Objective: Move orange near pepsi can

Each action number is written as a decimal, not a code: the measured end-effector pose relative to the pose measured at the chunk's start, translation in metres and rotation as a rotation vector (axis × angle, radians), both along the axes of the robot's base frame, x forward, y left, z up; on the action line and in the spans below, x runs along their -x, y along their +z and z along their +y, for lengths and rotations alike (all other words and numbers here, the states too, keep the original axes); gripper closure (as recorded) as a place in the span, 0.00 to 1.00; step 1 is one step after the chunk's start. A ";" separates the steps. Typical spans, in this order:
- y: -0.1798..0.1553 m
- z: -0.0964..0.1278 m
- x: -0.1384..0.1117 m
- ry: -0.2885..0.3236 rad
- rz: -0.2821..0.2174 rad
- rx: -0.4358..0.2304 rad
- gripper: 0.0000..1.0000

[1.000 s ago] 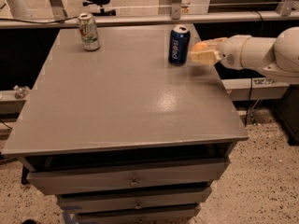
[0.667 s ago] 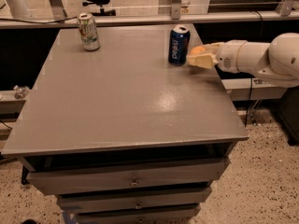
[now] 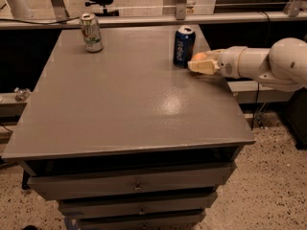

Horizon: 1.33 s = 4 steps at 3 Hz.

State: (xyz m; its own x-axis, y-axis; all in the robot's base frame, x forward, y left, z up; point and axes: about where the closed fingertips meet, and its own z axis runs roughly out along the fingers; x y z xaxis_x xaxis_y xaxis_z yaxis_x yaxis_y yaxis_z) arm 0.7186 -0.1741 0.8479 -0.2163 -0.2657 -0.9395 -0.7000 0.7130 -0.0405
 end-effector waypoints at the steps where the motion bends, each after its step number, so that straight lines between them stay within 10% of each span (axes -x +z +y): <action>1: -0.005 0.002 -0.001 0.004 0.015 -0.002 0.36; 3: -0.009 0.002 -0.001 0.010 0.029 -0.002 0.00; 4: -0.002 -0.003 0.006 0.014 0.021 -0.002 0.00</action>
Offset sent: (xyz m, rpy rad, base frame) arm 0.0006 -0.0043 -0.0084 -0.0002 0.0316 0.0034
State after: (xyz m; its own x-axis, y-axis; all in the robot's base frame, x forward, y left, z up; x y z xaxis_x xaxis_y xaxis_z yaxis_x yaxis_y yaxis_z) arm 0.7129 -0.1771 0.8459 -0.2322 -0.2671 -0.9353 -0.7109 0.7029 -0.0242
